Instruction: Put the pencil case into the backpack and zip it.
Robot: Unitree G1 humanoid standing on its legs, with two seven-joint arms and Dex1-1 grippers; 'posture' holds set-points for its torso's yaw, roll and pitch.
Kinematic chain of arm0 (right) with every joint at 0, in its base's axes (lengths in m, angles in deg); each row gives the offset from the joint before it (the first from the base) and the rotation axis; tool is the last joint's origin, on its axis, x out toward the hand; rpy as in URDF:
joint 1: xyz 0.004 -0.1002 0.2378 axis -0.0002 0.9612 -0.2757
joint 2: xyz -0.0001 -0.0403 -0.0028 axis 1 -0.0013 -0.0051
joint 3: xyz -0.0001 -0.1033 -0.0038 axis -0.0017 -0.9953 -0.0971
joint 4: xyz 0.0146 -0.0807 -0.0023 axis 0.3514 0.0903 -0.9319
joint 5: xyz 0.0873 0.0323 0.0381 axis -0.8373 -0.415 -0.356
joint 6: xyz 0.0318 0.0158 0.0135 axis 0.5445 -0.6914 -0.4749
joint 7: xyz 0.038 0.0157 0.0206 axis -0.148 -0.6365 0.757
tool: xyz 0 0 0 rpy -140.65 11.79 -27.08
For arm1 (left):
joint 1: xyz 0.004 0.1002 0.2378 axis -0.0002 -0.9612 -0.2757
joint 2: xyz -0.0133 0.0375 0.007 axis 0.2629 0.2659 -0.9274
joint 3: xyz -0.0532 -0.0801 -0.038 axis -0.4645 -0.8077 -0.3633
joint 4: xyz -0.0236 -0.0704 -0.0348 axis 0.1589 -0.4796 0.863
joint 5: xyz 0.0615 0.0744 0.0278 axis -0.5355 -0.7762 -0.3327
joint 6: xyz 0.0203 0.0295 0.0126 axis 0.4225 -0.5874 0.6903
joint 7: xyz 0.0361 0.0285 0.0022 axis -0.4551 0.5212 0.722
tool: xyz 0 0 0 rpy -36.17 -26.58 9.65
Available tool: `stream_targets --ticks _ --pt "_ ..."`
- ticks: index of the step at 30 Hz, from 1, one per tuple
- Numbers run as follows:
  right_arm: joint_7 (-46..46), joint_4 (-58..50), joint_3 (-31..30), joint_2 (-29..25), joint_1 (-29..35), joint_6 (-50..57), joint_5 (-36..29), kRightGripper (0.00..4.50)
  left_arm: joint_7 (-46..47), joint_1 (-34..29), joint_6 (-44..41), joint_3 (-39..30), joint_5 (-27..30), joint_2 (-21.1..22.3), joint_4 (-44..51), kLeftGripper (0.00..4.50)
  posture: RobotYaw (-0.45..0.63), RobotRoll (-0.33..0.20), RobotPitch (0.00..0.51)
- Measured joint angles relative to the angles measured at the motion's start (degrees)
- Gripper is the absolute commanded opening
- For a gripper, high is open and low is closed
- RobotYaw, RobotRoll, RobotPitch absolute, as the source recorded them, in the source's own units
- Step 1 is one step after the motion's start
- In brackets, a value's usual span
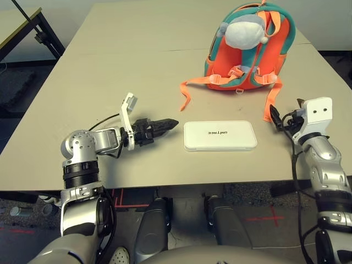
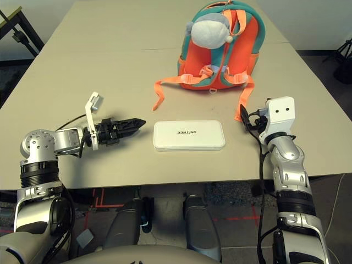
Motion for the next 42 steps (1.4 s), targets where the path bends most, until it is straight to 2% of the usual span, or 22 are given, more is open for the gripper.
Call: stream_targets --ticks 14,32,36,42 --pt "-0.05 -1.30 -0.02 -0.03 1.70 1.15 0.04 4.49 -2.76 3.00 0.13 2.73 -1.64 -2.64 -5.58 4.50 -0.13 0.000 0.160" --pt "-4.18 -5.97 -2.64 -4.43 4.80 3.21 3.82 4.49 -3.60 6.17 -5.08 2.06 -3.82 -2.11 -9.38 4.50 -0.14 0.000 0.166" --pt "-5.18 -6.73 -3.36 -4.94 5.12 3.30 4.55 3.60 -3.61 6.36 -5.73 1.81 -4.14 -2.19 -9.44 4.50 -0.14 0.000 0.168" --pt "-8.98 -7.86 -5.31 -8.32 6.31 4.05 6.31 1.32 -3.59 6.64 -6.84 0.69 -4.91 -2.62 -9.67 4.50 -0.14 0.000 0.169"
